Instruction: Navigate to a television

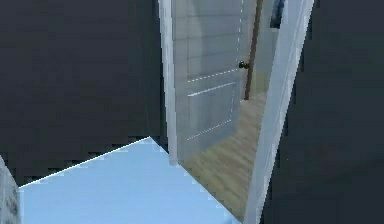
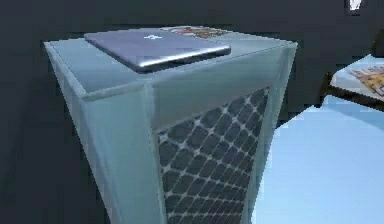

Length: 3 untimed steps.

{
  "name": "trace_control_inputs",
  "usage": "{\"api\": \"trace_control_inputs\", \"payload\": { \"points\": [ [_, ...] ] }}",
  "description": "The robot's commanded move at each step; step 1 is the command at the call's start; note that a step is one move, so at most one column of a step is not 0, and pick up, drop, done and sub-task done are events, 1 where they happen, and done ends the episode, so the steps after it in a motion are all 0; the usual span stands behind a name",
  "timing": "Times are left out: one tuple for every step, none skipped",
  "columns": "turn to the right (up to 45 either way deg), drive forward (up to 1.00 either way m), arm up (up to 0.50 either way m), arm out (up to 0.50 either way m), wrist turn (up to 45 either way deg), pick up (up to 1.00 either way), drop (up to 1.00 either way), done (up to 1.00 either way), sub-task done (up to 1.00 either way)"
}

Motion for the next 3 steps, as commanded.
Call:
{"api": "trace_control_inputs", "payload": {
  "points": [
    [3.0,0.0,0.0,0.0,0.0,0.0,0.0,0.0,0.0],
    [-9.0,0.0,0.0,0.0,0.0,0.0,0.0,0.0,0.0],
    [0.0,0.85,0.0,0.0,0.0,0.0,0.0,0.0,0.0]
  ]
}}
